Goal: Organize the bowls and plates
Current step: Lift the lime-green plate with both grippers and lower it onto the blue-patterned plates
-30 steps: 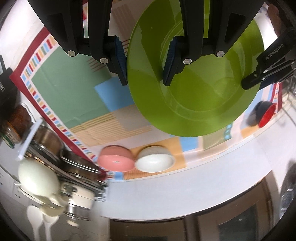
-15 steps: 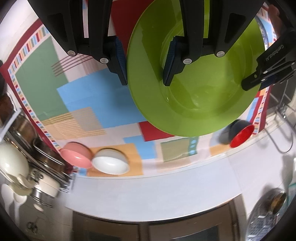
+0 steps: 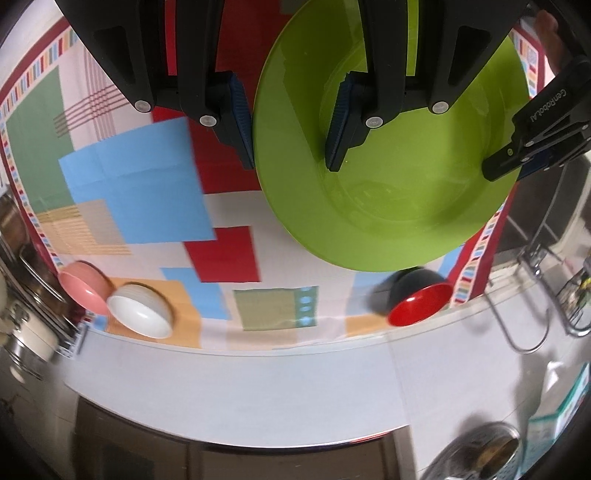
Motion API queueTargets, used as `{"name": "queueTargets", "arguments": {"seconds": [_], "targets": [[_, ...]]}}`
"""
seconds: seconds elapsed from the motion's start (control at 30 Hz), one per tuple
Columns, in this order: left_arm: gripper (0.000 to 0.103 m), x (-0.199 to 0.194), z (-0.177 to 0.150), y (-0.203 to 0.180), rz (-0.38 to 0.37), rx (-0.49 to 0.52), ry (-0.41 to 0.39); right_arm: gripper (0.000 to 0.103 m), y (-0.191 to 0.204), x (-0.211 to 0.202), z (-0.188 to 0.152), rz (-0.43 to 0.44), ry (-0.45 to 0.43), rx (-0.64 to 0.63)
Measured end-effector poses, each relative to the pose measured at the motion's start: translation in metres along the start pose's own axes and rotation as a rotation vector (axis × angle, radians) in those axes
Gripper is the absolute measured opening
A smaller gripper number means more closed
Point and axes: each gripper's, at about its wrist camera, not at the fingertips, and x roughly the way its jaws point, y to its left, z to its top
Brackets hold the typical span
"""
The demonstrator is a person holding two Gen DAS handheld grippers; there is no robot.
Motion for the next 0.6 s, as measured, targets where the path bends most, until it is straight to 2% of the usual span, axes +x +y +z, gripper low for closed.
{"name": "queueTargets", "arguments": {"seconds": [0.27,0.6], "targets": [[0.038,-0.002,-0.013,0.035,0.039,-0.052,0.019,0.039,0.036,0.01,-0.002,0.041,0.025,-0.053],[0.039,0.006,-0.03,0.058,0.06,-0.087,0.058,0.039,0.065,0.024,-0.011,0.07,0.071,-0.104]]}}
